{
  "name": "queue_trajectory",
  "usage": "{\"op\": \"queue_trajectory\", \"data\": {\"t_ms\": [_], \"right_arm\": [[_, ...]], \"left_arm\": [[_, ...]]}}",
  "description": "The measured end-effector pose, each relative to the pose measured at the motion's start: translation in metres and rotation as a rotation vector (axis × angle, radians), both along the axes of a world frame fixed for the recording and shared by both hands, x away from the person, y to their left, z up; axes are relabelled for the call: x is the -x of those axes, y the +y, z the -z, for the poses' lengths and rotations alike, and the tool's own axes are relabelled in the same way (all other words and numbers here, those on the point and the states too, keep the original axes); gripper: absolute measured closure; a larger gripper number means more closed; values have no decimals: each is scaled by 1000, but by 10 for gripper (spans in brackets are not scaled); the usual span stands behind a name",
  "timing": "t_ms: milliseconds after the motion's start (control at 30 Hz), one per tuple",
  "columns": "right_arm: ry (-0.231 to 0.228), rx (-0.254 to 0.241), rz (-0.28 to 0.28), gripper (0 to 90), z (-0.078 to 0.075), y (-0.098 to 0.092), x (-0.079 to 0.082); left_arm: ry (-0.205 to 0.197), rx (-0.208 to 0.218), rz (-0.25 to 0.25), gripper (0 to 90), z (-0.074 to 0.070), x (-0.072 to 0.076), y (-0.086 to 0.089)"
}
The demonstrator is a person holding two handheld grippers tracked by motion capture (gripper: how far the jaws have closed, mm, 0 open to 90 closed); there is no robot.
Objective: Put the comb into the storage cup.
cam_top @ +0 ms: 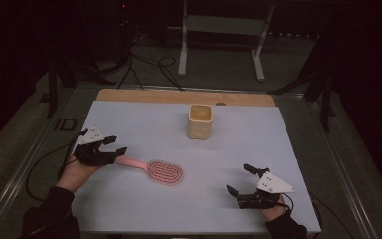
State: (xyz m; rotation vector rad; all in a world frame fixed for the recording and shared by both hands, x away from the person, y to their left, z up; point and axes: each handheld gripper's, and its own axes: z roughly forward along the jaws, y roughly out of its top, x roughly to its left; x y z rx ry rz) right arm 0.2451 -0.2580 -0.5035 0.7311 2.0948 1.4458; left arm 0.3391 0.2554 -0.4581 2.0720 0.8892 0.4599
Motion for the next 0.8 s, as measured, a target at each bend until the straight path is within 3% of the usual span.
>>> {"op": "queue_trajectory", "data": {"t_ms": [233, 500, 800], "right_arm": [[1, -1, -3, 92, 0, 0, 0], [3, 0, -5, 92, 1, 0, 0], [4, -8, -6, 92, 0, 0, 0]], "left_arm": [[30, -64, 4, 566, 10, -8, -5], [39, -113, 11, 862, 17, -16, -9], [107, -185, 30, 898, 31, -29, -16]]}}
